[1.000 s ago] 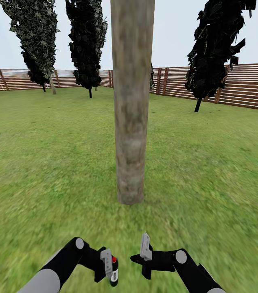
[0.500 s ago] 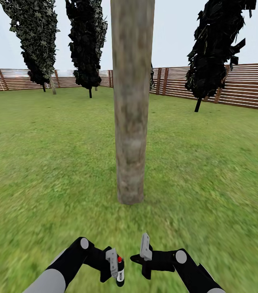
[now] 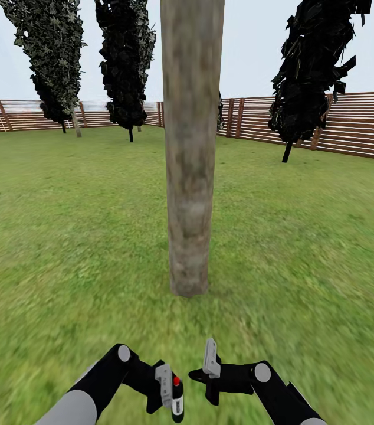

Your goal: In the garden, pick up the pesticide atomizer on the floor and spray pesticide onto both trees until each tree trunk is fully covered.

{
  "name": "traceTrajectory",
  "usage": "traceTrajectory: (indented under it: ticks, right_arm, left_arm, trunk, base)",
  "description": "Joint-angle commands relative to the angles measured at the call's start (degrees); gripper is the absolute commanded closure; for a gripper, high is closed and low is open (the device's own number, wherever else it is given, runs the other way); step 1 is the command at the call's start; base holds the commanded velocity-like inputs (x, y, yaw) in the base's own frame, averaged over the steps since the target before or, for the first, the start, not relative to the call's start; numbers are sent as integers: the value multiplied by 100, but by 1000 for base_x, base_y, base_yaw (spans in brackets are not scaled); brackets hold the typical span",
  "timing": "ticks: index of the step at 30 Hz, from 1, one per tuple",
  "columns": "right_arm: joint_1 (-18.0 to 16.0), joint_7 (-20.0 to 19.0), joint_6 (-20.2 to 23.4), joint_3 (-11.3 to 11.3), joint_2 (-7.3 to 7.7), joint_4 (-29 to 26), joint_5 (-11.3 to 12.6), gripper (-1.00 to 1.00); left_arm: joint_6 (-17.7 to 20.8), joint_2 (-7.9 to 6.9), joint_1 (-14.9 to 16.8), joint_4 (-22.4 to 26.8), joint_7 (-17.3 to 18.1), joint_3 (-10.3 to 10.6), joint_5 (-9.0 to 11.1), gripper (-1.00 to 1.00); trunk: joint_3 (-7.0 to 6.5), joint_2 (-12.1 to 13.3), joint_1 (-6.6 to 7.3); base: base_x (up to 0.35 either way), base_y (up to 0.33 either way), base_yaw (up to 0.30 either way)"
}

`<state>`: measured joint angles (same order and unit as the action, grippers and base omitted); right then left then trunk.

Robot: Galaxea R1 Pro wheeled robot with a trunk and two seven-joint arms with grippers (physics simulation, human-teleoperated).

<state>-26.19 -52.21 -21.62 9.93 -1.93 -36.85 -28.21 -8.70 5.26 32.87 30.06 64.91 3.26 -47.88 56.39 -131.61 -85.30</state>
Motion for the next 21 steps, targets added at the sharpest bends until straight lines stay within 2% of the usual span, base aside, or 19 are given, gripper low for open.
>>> traceTrajectory:
  ticks: [1, 21]
  right_arm:
    - [0, 0, 0, 0, 0, -2, 0, 100]
    - [0, 0, 0, 0, 0, -6, 0, 100]
  left_arm:
    - [0, 16, 0, 0, 2, 0, 1, 100]
    - [6, 146, 0, 33, -54, -9, 10, 100]
  trunk:
    - [0, 0, 0]
    - [0, 0, 0]
  base:
    - [0, 0, 0]
    - [0, 0, 0]
